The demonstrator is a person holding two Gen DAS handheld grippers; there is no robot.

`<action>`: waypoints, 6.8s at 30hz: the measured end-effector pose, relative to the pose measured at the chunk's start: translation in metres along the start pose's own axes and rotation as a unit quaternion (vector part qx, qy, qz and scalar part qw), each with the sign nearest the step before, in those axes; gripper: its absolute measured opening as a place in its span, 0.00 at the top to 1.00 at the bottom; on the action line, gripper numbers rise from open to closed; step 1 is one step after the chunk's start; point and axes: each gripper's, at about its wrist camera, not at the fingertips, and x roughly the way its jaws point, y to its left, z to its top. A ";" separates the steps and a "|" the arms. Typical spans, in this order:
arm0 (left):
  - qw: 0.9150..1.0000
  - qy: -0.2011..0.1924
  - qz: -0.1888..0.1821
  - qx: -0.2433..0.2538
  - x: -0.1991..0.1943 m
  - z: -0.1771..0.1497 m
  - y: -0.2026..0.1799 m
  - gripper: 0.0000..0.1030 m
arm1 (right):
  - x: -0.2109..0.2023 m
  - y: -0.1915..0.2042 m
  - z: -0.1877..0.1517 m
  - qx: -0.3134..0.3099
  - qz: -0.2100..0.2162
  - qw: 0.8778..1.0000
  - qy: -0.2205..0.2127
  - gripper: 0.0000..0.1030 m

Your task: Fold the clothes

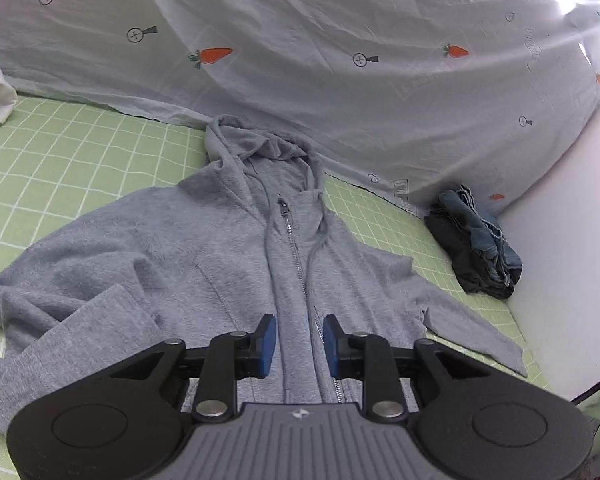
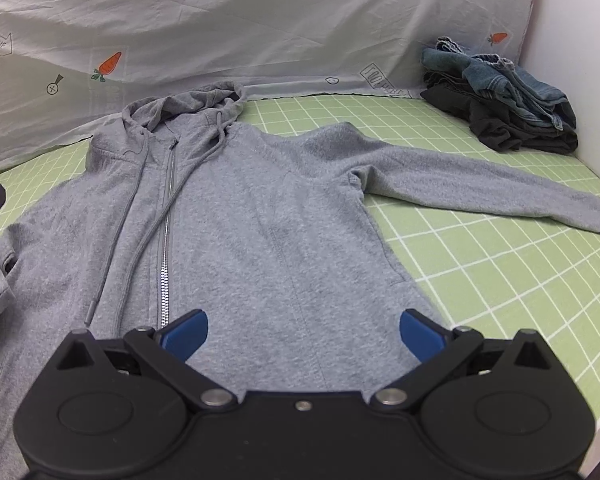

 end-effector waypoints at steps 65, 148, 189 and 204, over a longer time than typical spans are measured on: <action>0.970 0.068 0.233 -0.009 0.019 -0.020 0.027 0.00 | 0.027 -0.123 0.120 0.164 0.059 0.977 -0.124 0.95; 0.952 0.132 0.275 0.005 0.095 0.013 0.048 0.00 | 0.142 -0.210 0.099 0.136 -0.078 0.988 0.009 0.66; 0.952 0.108 0.286 0.008 0.090 0.002 0.034 0.00 | 0.086 -0.066 0.108 0.000 0.050 0.995 -0.088 0.00; 0.978 0.075 0.187 0.060 0.103 0.041 -0.018 0.09 | 0.132 -0.160 0.060 0.118 -0.113 0.986 -0.026 0.00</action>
